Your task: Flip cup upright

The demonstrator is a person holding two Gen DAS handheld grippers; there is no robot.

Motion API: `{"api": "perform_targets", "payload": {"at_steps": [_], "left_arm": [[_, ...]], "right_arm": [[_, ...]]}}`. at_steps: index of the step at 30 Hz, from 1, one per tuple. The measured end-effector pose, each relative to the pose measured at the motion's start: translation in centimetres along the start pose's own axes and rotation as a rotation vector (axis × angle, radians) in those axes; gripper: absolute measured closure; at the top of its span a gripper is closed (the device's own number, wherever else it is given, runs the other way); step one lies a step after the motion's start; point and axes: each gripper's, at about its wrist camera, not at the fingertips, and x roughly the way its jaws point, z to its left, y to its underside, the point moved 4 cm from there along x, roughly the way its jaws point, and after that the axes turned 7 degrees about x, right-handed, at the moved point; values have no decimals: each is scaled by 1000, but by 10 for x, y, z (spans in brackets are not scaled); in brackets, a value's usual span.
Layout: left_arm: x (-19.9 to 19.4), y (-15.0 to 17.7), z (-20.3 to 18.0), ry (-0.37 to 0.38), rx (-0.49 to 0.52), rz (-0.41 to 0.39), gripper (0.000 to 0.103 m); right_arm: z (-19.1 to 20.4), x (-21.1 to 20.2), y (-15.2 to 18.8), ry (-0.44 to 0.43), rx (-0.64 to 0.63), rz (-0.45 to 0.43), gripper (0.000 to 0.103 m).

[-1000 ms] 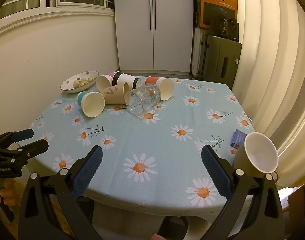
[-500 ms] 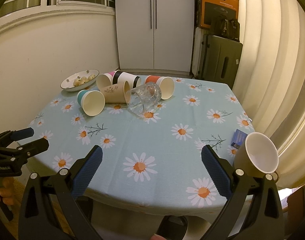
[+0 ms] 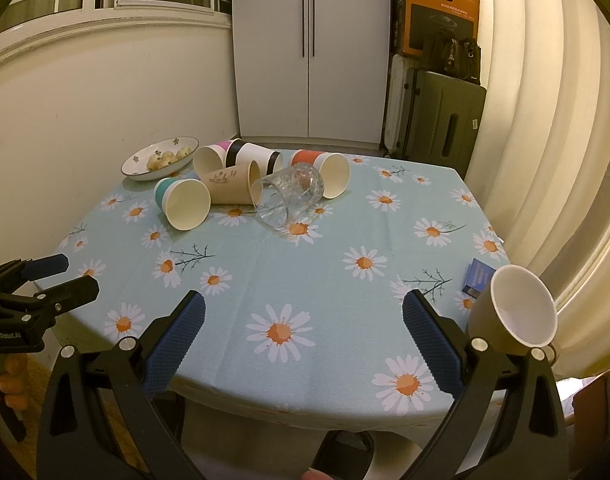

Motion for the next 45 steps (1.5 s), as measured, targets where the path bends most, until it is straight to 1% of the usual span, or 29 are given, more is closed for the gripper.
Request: {"api": "perform_targets", "payload": {"at_steps": [10,22,26,29,31,34,36,38,39,40,42,44,45], "left_arm": [[2,4,-4,9,-2,3,6],[0,2,-4,31,-17,12,6],[4,-3,4,50,-18,34,6],[3,-17,8,51,53,24,6],[3,-27,12,48,118,19,6],[12,-43,20,62,241,38,6],[23,-53,27,66,329,75,6],[33,-62,33,95,385,101,6],[40,-67,36,133,431,123,6],[45,-71,37,152,466,134,6],[53,-77,39,186,553,160,6],[63,-85,40,224,671,192,6],[67,-88,41,231,715,203,6]], "right_arm": [[0,0,0,1,-5,2,5],[4,3,1,14,-48,8,5],[4,8,-3,-22,-23,33,5],[8,13,-11,-62,-11,67,5],[12,14,-18,-72,-12,65,5],[18,16,-33,-105,-4,59,5],[22,21,-41,-131,8,70,5],[25,28,-49,-160,28,91,5],[26,32,-51,-176,38,103,5],[27,37,-54,-197,50,122,5],[30,45,-56,-222,67,151,5],[32,53,-58,-253,85,186,5],[33,57,-58,-266,91,203,5]]}}
